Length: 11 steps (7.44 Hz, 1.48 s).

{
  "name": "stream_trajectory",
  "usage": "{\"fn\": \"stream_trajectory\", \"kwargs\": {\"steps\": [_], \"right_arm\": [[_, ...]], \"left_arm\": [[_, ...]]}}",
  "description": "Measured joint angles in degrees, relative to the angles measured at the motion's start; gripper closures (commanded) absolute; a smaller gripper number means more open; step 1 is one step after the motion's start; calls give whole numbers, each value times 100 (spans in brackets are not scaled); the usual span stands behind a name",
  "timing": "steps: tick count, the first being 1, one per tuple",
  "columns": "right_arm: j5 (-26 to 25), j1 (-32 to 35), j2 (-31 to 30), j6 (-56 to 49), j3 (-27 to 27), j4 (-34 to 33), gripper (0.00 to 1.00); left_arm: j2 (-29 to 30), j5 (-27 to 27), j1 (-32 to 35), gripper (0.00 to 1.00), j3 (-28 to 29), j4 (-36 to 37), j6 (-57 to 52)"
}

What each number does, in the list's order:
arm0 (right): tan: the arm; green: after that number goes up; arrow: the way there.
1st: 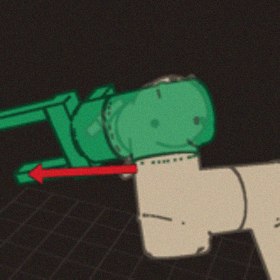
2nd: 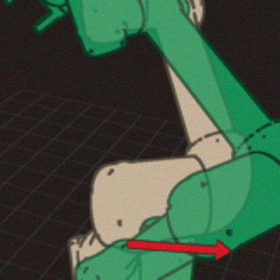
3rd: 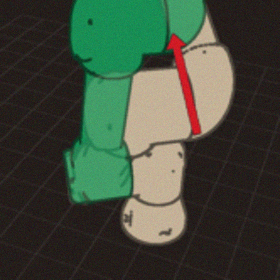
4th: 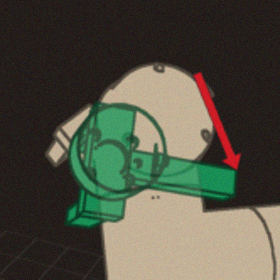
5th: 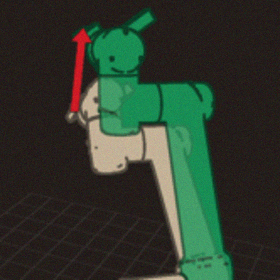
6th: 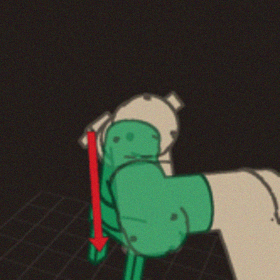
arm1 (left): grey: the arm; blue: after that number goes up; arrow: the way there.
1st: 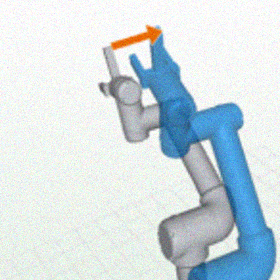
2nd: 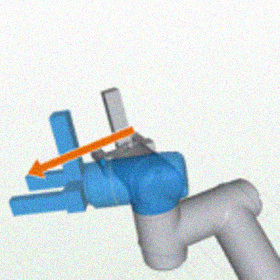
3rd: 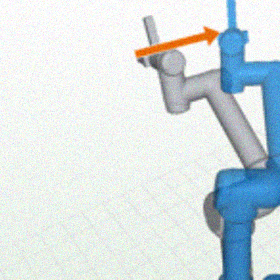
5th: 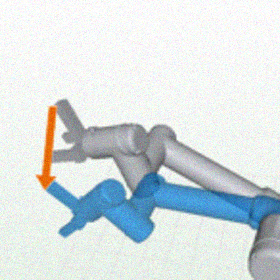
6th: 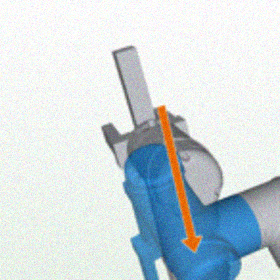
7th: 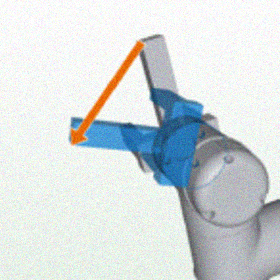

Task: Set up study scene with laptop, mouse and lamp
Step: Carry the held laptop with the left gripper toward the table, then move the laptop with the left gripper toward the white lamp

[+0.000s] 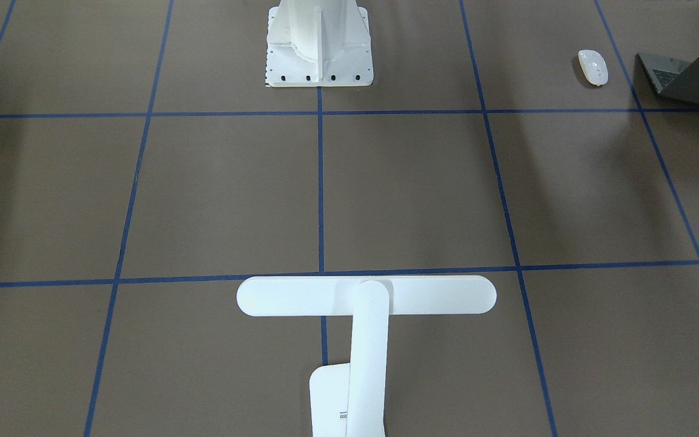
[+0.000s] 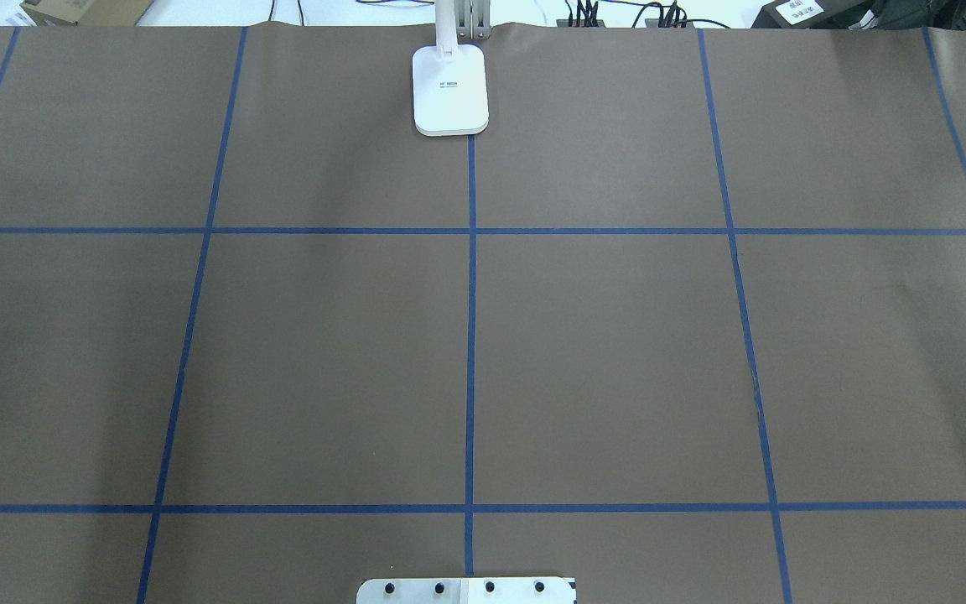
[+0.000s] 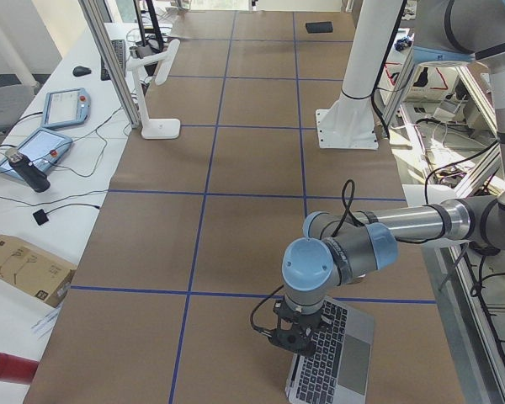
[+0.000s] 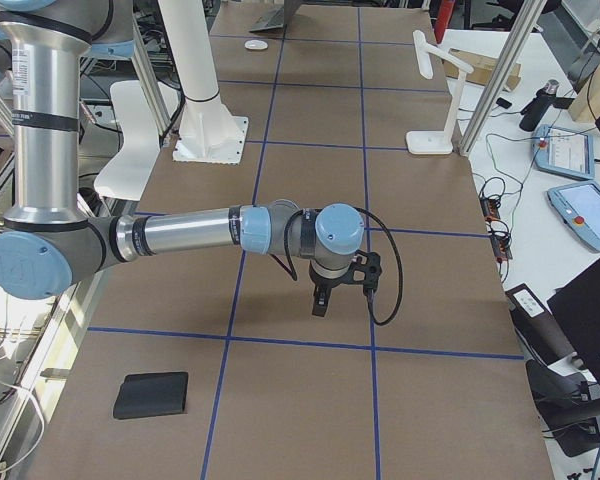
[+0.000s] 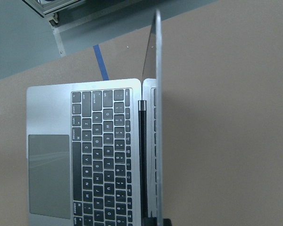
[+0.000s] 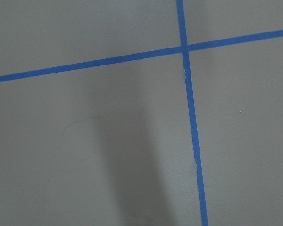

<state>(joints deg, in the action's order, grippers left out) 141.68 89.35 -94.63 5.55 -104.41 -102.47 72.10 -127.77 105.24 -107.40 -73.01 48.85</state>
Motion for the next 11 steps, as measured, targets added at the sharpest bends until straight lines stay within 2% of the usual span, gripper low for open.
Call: {"fn": "stream_trajectory", "kwargs": {"steps": [3,5,8,11], "right_arm": [[-24,3,-4,73,-203,-22,0],[-74,-16,53,117,-355,-28,0],[-72,-96,150,119,-406,-42,0],[-52,-115,87,101,-337,-23,0]], "left_arm": [[1291,3,1,100,-145,1371,68],[2029,-42,-105,100,-196,1824,636],[3137,-370,-1106,100,-373,1936,2551],[4277,-422,-2265,100,-400,1989,4416]]}}
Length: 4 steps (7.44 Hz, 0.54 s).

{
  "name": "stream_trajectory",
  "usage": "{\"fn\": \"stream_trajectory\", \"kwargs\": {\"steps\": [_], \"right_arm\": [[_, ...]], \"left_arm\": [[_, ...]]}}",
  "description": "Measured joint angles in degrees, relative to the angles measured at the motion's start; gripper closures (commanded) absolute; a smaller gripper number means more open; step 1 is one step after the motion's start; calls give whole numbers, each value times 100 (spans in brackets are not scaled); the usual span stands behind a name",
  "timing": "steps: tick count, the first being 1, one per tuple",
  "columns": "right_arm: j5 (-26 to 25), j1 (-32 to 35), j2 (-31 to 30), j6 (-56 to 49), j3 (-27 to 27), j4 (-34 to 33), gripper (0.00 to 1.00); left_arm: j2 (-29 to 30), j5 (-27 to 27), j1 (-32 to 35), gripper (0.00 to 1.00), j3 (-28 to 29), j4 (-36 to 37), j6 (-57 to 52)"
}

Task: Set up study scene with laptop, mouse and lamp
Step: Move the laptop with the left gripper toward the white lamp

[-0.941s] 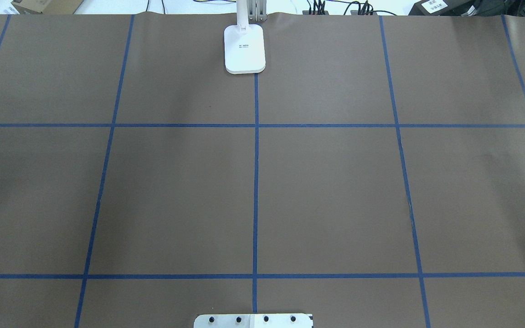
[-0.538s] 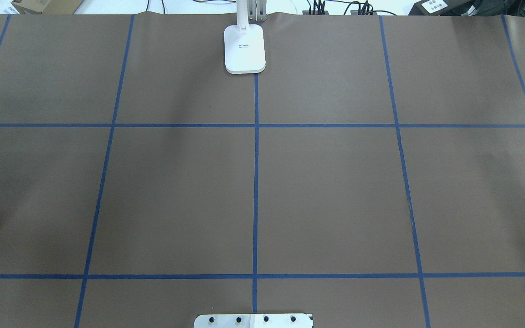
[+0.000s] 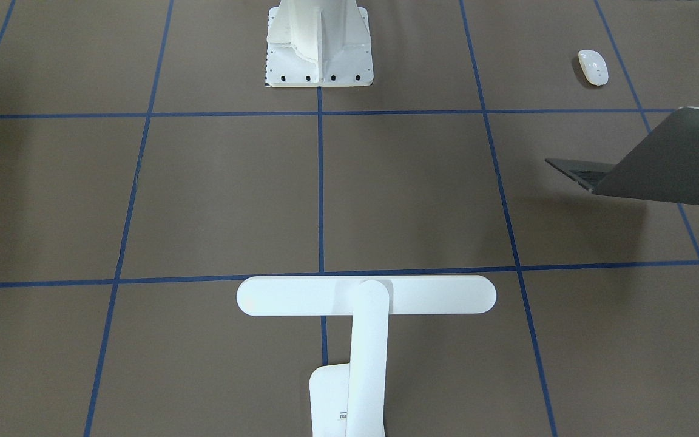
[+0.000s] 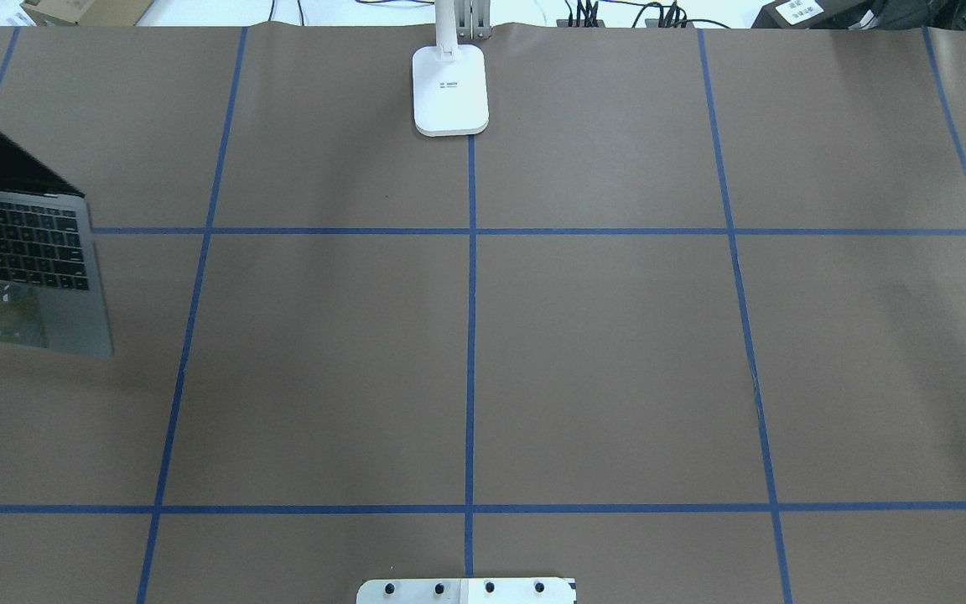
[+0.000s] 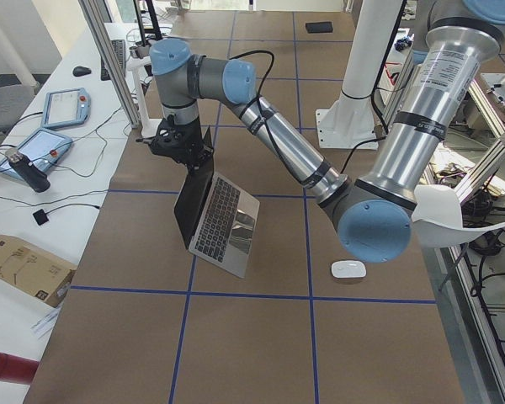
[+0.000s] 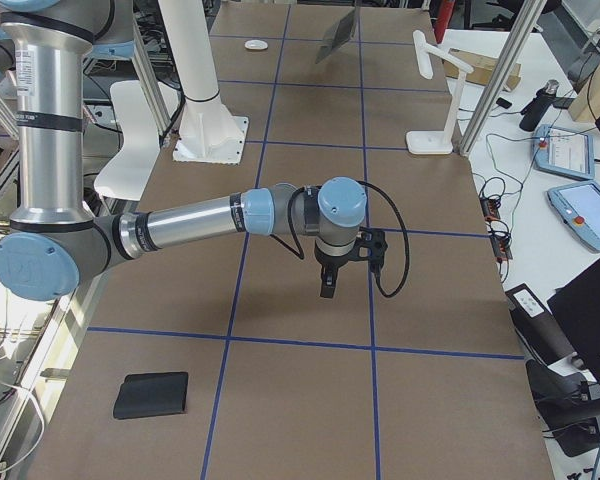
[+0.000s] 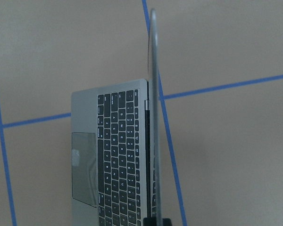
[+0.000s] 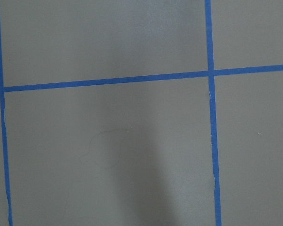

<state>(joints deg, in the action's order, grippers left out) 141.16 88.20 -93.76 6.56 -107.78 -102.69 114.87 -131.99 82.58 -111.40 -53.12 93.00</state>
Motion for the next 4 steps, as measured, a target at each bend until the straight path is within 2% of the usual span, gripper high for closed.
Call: {"fn": "stream_trajectory", "kwargs": {"steps": [4], "right_arm": [[59,-29,-48,20,64,-24,0]], "left_arm": [[1168,7,-1372,100,15,297,2111]]}}
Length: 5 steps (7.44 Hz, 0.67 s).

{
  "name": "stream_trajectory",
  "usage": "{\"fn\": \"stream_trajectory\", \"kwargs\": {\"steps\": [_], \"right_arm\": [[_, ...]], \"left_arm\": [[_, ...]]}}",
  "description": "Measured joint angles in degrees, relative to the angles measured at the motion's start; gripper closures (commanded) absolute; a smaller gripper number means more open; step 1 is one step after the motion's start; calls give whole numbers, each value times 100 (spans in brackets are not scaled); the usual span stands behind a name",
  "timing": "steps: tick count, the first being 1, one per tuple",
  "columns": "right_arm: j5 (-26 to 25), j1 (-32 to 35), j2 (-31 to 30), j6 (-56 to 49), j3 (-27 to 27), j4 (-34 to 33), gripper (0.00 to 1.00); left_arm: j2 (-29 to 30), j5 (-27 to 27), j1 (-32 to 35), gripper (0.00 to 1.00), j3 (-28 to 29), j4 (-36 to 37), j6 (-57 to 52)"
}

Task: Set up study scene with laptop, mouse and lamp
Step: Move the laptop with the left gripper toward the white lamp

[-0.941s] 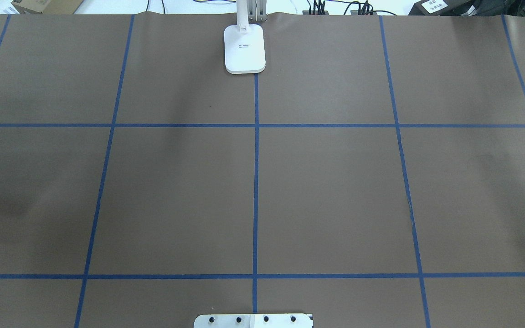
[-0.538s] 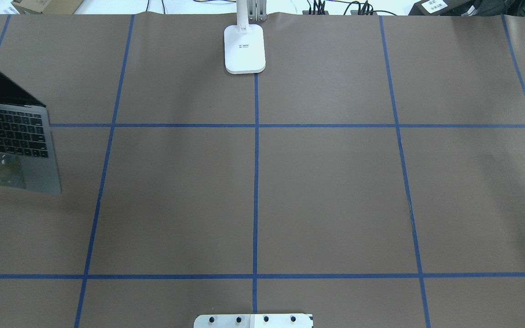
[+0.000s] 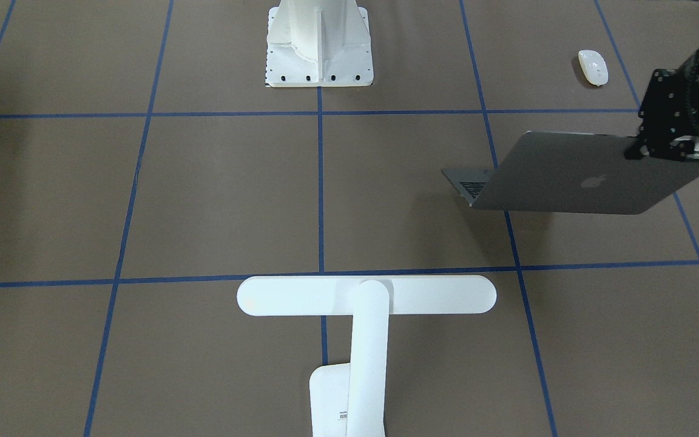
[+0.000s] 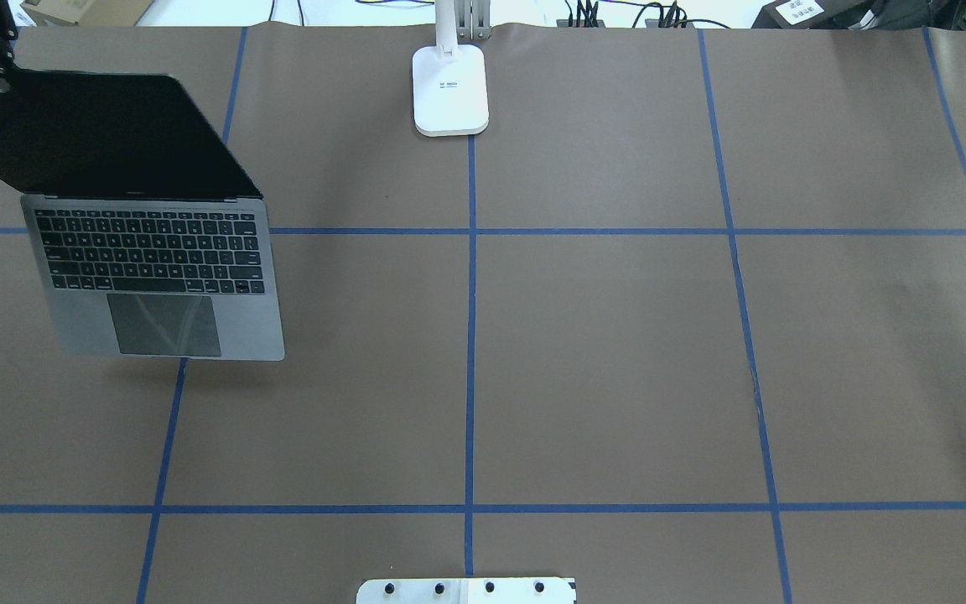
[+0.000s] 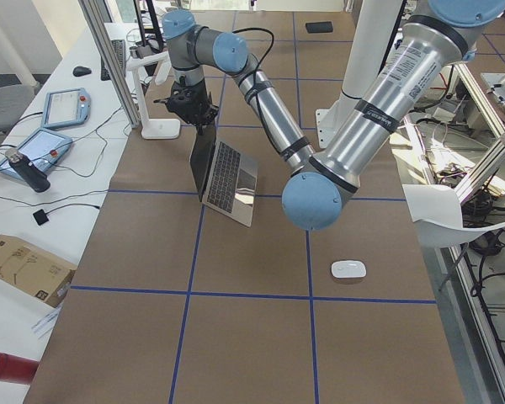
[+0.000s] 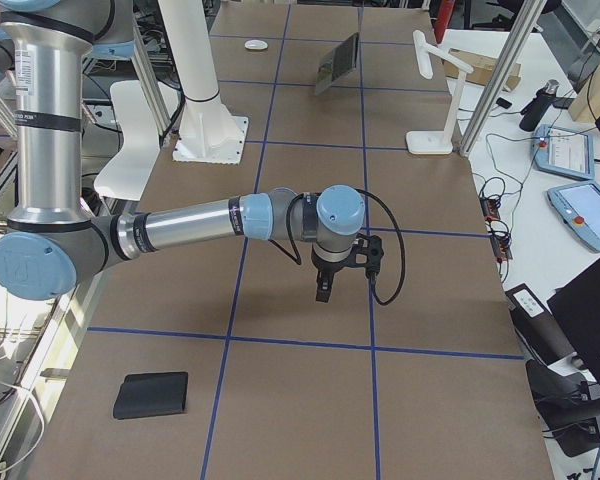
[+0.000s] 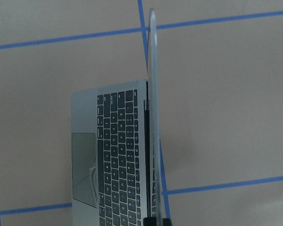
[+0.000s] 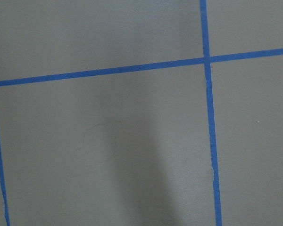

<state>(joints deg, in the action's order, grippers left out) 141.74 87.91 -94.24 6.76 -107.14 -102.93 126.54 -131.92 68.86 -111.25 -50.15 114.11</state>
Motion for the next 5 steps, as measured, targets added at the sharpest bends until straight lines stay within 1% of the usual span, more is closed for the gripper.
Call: {"fn": "stream_trajectory", "kwargs": {"steps": [2,3,5], "right_arm": [[9,-5,1,3,6,-18,0],[11,-6,2,6,11,-23,0],[31,-8,4,11,22,-22,0]], "left_arm": [[617,22,-523,100,5,453,659],[833,38,-790,100,14,629,889],[1032,183,-1221,100,92,731,1131]]}}
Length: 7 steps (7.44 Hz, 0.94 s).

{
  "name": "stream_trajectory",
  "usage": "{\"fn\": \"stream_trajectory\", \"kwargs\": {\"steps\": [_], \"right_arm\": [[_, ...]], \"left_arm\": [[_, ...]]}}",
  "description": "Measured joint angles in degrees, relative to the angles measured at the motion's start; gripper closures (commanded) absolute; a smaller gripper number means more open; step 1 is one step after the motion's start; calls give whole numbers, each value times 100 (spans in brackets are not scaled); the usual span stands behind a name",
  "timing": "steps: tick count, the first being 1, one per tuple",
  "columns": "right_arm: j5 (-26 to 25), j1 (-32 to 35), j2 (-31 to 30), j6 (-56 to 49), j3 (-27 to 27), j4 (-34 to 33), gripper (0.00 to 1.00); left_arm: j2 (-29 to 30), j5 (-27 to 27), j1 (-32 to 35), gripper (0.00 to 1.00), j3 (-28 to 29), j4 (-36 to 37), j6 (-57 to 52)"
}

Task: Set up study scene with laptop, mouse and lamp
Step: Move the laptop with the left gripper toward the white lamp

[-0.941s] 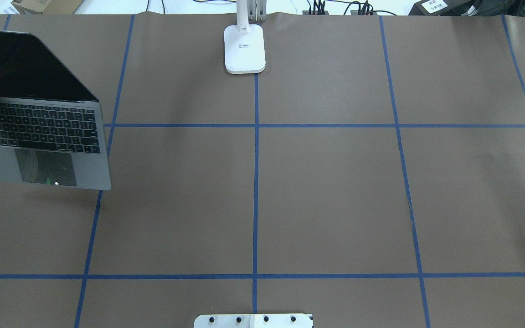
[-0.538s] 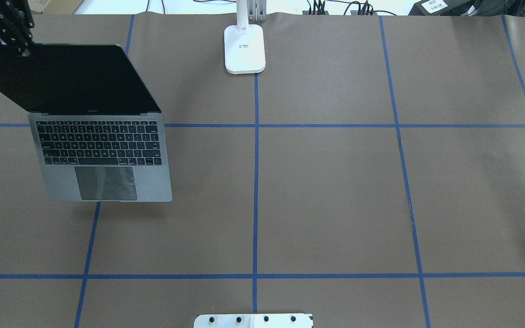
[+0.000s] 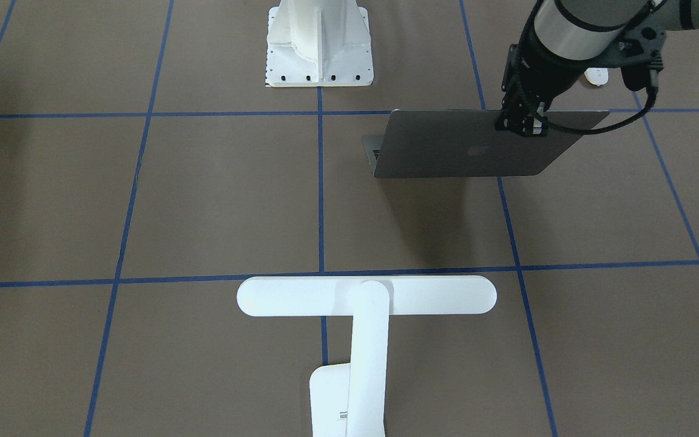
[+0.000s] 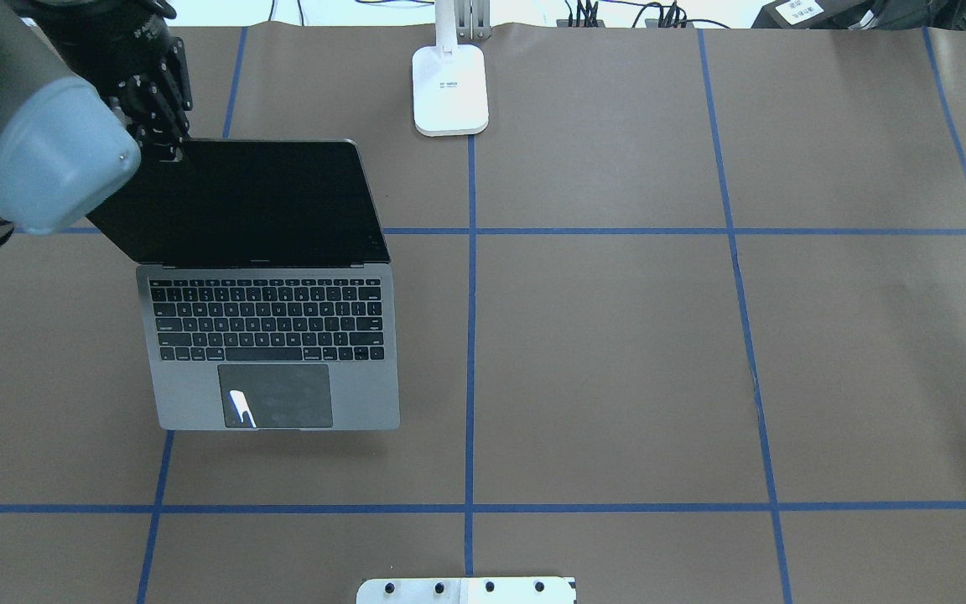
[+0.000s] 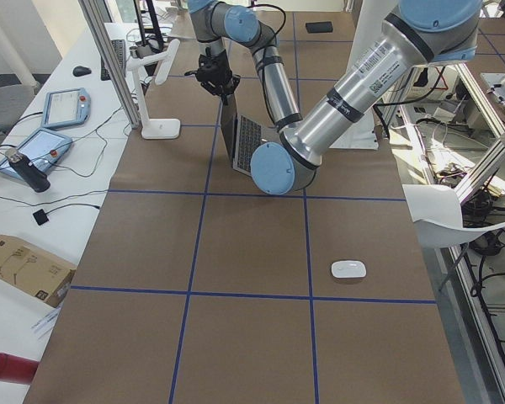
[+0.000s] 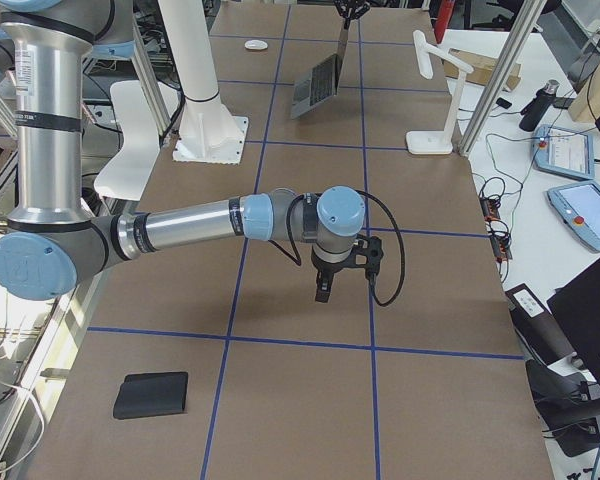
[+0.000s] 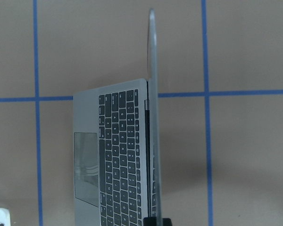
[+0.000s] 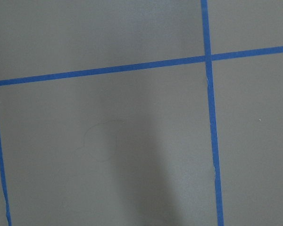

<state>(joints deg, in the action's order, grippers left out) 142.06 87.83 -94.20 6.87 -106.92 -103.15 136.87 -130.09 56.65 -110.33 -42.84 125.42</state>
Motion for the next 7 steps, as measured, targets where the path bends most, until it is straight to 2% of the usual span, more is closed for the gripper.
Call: {"fn": "stream_trajectory", "kwargs": {"steps": [4,7], "right_arm": [[119,-23,48,7,24,6,0],[126,-55,93,11,133,46,0]], "left_arm": [[381,124,-231,100,691,-118,40],[443,141,-247,100,1166,-634,43]]}}
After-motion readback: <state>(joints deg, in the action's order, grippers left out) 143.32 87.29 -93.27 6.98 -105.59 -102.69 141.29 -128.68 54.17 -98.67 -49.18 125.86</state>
